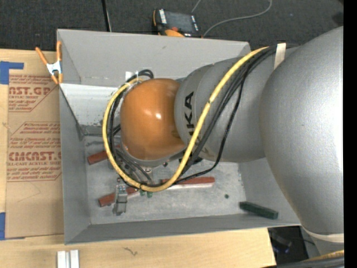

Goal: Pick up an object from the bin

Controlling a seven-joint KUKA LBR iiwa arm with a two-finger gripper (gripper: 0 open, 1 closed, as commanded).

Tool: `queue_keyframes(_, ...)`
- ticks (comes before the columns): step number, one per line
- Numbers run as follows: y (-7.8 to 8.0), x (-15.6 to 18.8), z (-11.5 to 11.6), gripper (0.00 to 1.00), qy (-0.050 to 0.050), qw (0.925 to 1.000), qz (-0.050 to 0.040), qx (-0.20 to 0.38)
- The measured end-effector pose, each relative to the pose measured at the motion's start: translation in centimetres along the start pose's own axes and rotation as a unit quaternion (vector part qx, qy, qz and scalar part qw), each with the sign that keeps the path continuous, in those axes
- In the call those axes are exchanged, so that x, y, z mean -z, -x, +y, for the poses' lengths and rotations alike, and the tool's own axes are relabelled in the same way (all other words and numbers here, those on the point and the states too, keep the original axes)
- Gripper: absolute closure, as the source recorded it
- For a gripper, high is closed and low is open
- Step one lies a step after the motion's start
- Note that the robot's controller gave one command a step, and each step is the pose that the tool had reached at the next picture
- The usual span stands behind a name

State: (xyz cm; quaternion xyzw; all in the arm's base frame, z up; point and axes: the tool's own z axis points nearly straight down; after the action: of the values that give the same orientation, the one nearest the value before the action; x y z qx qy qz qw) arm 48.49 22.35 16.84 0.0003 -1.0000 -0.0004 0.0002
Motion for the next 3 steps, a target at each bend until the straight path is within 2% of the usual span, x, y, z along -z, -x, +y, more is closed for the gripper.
queue_keyframes(1, 1.1, -9.8, -1.9, 0.00, 0.000, 0.9742, -0.0017, 0.226)
queue_keyframes(2, 1.0, -9.8, -1.9, 1.00, 0.000, 0.9741, 0.0003, 0.226)
queue_keyframes(3, 2.8, 7.1, -4.0, 1.00, 0.000, 0.9733, -0.0053, 0.230)
